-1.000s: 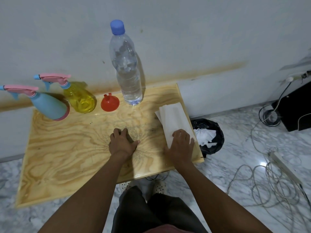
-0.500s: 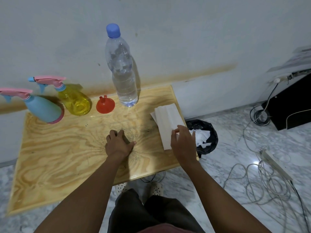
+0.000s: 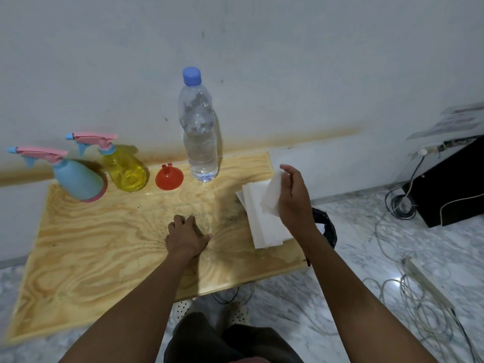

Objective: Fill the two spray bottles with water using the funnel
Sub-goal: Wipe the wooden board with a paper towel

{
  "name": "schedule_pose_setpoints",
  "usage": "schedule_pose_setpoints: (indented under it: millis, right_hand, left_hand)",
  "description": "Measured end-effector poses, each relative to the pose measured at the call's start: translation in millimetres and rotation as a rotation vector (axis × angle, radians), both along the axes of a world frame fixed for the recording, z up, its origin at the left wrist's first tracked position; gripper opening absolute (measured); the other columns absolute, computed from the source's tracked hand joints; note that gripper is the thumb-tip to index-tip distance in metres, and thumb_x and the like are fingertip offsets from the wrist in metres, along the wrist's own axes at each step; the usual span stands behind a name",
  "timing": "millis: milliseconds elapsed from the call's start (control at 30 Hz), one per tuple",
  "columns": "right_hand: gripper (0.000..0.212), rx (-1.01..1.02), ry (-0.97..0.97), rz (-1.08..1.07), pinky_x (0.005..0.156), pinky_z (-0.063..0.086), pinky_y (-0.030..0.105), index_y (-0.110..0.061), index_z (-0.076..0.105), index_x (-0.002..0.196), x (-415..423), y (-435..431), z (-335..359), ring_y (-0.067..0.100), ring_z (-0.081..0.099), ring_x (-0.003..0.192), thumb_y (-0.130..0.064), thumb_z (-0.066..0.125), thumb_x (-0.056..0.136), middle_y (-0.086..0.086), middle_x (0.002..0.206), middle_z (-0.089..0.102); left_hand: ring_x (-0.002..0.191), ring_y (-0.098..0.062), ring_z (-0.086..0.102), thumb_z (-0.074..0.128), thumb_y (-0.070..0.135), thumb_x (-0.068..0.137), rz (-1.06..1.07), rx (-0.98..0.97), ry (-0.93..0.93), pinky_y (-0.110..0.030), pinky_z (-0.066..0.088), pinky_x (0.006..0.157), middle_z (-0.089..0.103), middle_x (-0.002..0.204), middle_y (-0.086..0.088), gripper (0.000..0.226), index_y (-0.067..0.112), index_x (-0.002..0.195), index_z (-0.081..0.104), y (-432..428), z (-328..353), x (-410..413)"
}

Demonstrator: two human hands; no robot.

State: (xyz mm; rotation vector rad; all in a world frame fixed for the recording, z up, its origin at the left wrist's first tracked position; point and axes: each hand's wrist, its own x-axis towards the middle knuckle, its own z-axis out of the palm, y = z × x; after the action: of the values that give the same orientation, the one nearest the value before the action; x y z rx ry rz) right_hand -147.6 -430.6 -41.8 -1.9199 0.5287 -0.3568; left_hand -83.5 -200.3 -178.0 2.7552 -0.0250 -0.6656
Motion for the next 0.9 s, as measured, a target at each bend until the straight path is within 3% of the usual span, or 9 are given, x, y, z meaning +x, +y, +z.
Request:
schedule_pose_setpoints:
  millis: [67,167,267,400,500,567,633,767,900]
  right_hand:
    - [0.037,0.036,0.025,0.076,0.084,0.033,-0.004,-0.015,0.049,0.139,9,7,6,0.0,0.048,0.112,-0.028,0.036,0.107,-0.016,0.124,0.051]
    - [0.039,0.054,0.077,0.214,0.091,0.039,0.011,-0.013,0.054,0.139,19,20,8,0.003,0.051,0.115,-0.027,0.053,0.102,-0.012,0.125,0.054]
    - [0.03,0.113,0.076,0.305,0.081,0.048,0.012,-0.015,0.069,0.123,25,40,8,0.002,0.064,0.101,-0.027,0.063,0.096,-0.008,0.114,0.07]
    - [0.017,0.174,0.078,0.409,0.076,0.047,0.012,-0.017,0.077,0.103,39,74,4,-0.01,0.064,0.085,-0.026,0.066,0.094,-0.012,0.097,0.073]
    - [0.006,0.056,0.046,0.513,0.077,0.041,0.005,-0.024,0.071,0.097,50,103,-3,-0.015,0.059,0.086,-0.024,0.065,0.094,-0.016,0.097,0.067]
    - [0.012,0.022,0.038,0.547,0.08,0.036,0.0,-0.016,0.072,0.103,56,120,-7,-0.009,0.056,0.095,-0.021,0.065,0.094,-0.012,0.107,0.065]
    - [0.021,-0.004,0.061,0.598,0.083,0.039,0.007,-0.015,0.071,0.112,60,136,-11,0.004,0.059,0.103,-0.025,0.065,0.094,-0.009,0.111,0.064]
    - [0.025,-0.092,0.099,0.721,0.076,0.044,0.018,-0.019,0.07,0.116,65,168,-21,0.008,0.061,0.093,-0.029,0.064,0.094,-0.009,0.105,0.067]
    - [0.019,-0.158,0.068,0.669,0.071,0.041,0.017,-0.013,0.074,0.104,80,201,-42,0.011,0.063,0.083,-0.026,0.064,0.095,-0.001,0.095,0.073]
  left_hand:
    - [0.137,-0.032,0.029,0.067,0.064,0.08,0.016,-0.045,0.033,-0.048,0.044,0.105,0.027,0.149,-0.009,0.083,0.021,0.146,0.041,2,4,3]
    - [0.131,-0.029,0.046,0.073,0.065,0.071,0.136,-0.25,0.094,-0.044,0.046,0.106,0.043,0.145,-0.01,0.087,0.018,0.141,0.052,9,11,9]
    - [0.109,-0.02,0.066,0.076,0.054,0.072,0.343,-0.669,0.132,-0.033,0.055,0.094,0.064,0.129,-0.004,0.073,0.016,0.133,0.06,13,35,13]
    - [0.102,-0.022,0.071,0.054,0.037,0.1,0.476,-1.31,0.528,-0.04,0.057,0.092,0.072,0.113,-0.005,0.036,0.016,0.128,0.063,19,85,10]
    - [0.072,-0.014,0.069,0.045,0.029,0.103,0.577,-1.563,0.636,-0.029,0.055,0.073,0.071,0.079,-0.004,0.033,0.007,0.11,0.068,30,113,5]
    - [0.071,-0.013,0.067,0.049,0.023,0.099,0.638,-1.58,0.544,-0.026,0.055,0.068,0.07,0.083,-0.008,0.029,0.004,0.108,0.069,39,120,5]
    - [0.075,-0.015,0.063,0.052,0.018,0.099,0.682,-1.577,0.422,-0.025,0.053,0.068,0.065,0.091,-0.014,0.027,0.0,0.111,0.067,54,120,5]
    - [0.058,-0.012,0.06,0.056,0.018,0.1,0.786,-1.459,0.302,-0.022,0.052,0.054,0.063,0.071,-0.007,0.02,0.002,0.097,0.068,90,121,-1]
    - [0.062,-0.018,0.067,0.065,0.023,0.096,0.849,-1.225,0.188,-0.023,0.054,0.054,0.072,0.079,-0.012,0.023,0.002,0.096,0.073,140,113,-8]
